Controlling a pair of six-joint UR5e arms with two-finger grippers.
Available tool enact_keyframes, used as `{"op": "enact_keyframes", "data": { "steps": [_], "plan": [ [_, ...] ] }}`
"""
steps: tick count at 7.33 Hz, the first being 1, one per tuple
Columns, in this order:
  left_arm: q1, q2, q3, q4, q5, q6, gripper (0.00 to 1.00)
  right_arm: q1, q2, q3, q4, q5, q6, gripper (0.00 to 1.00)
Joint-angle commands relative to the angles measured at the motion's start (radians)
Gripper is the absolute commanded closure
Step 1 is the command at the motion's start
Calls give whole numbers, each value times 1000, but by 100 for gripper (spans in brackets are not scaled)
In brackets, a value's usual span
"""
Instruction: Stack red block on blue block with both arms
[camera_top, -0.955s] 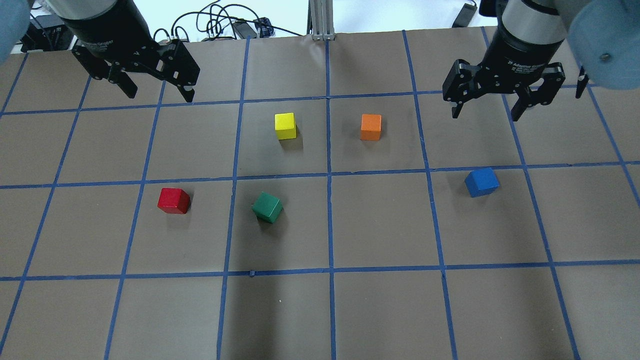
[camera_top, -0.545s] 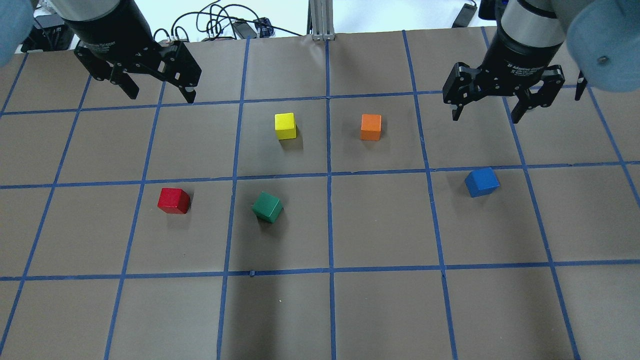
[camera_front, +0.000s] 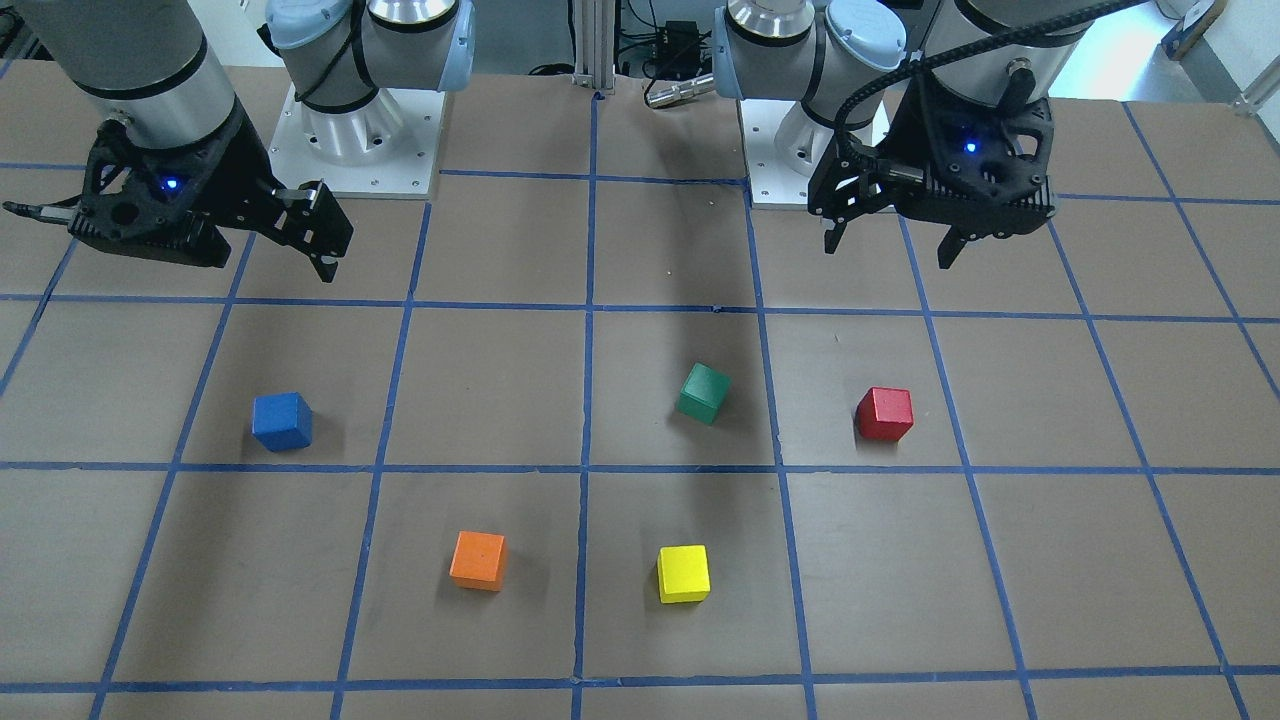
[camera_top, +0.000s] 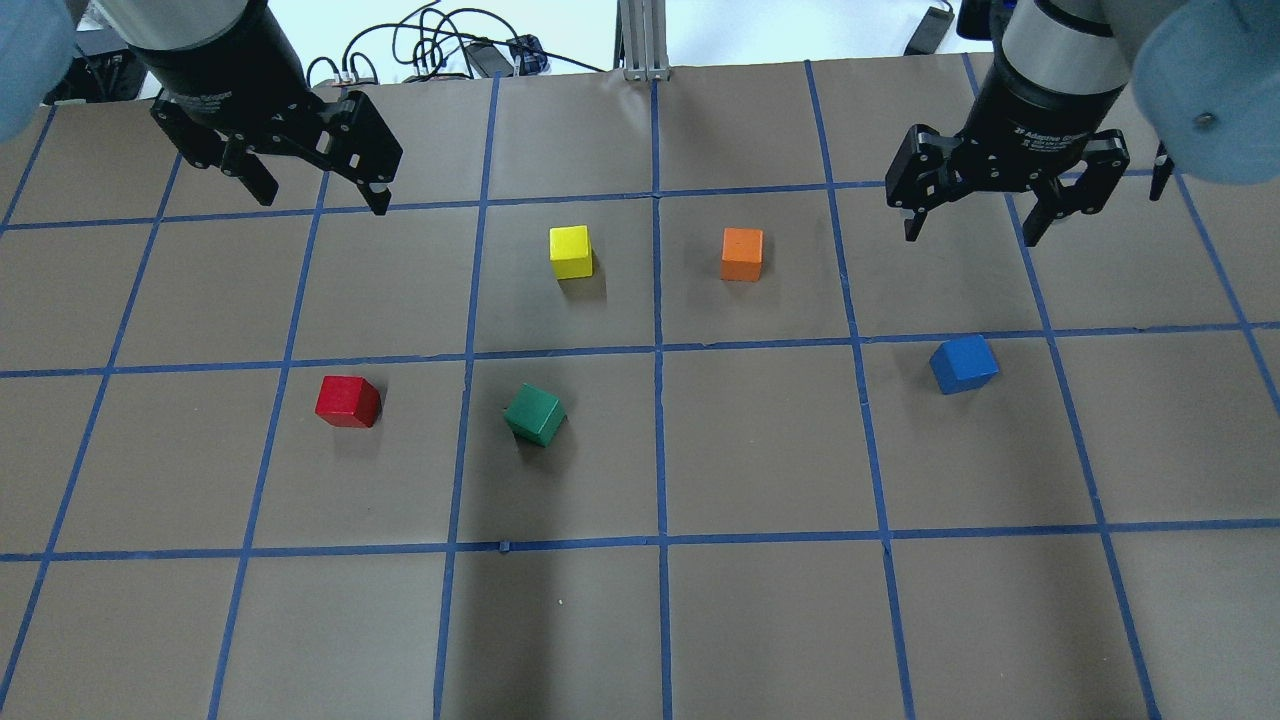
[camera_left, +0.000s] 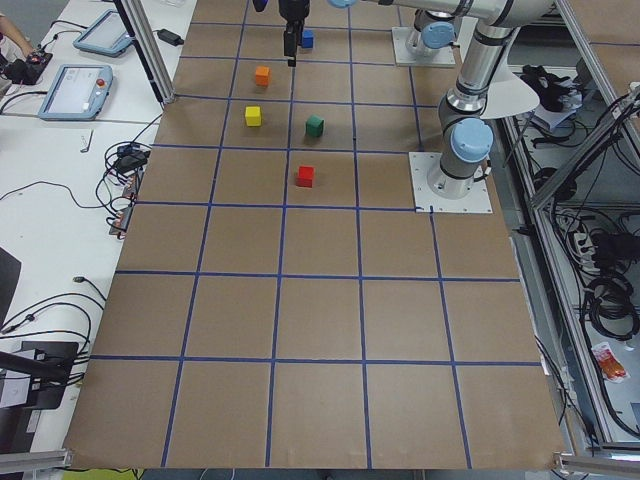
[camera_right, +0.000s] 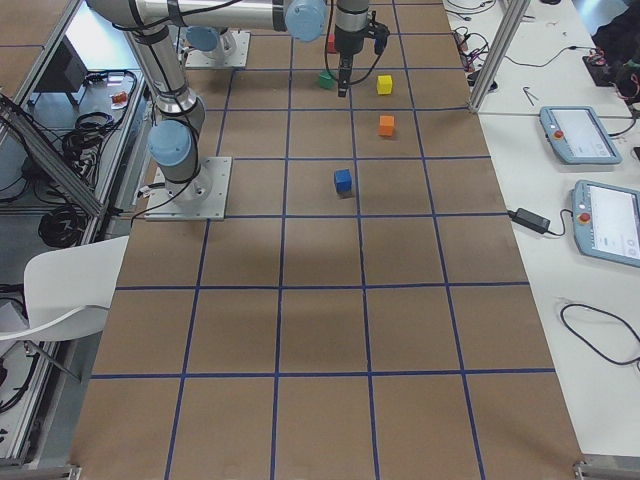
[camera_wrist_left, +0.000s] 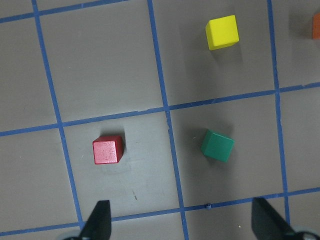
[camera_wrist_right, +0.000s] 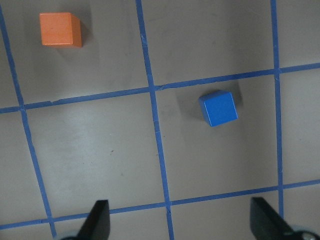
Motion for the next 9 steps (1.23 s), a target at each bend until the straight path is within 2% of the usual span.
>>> {"op": "enact_keyframes", "data": {
  "steps": [1, 5, 7, 9],
  "plan": [
    [100, -26, -137, 126, 4, 79, 0, 0, 0, 0, -2, 0, 0, 0],
    [235, -63, -398, 381, -5, 205, 0, -2, 2, 2, -5, 1, -2, 0],
    [268, -92, -528, 624, -2, 256, 0, -2, 5, 3, -20, 3, -6, 0],
    [266, -129, -596, 696, -5, 257, 0, -2, 5, 3, -26, 1, -9, 0]
  ]
}}
